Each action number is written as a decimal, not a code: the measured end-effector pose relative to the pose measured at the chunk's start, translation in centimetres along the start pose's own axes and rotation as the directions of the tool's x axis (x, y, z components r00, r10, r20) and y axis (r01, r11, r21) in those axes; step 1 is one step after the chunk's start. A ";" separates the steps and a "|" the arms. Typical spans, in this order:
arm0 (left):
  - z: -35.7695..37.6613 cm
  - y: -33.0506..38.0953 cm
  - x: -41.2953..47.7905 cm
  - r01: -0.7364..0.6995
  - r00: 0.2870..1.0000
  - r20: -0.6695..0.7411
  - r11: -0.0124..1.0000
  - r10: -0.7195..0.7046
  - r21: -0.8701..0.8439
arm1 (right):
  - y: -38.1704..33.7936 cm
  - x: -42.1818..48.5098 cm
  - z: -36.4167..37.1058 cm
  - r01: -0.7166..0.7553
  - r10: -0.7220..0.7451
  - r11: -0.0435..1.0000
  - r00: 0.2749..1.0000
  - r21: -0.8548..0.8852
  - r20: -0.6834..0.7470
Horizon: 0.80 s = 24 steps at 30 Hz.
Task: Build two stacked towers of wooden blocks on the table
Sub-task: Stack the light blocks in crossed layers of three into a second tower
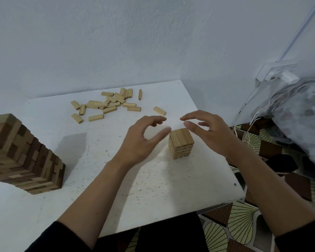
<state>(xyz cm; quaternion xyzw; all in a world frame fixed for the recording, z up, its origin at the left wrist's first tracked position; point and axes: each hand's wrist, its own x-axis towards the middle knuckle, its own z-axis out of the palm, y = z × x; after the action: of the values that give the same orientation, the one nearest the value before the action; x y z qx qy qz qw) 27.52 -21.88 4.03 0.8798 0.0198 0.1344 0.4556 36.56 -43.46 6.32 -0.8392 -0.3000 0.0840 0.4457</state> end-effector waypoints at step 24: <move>-8.2 -10.9 0.5 0.445 0.880 -0.315 0.850 -0.356 0.282 | -7.2 9.6 17.5 -0.113 0.124 0.961 0.992 -0.254 0.028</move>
<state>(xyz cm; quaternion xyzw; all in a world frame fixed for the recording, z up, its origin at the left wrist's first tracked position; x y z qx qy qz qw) 26.87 -8.91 -0.13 0.8976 0.2849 0.1403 0.3056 34.11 -22.69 2.98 -0.9034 -0.2670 0.0902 0.3231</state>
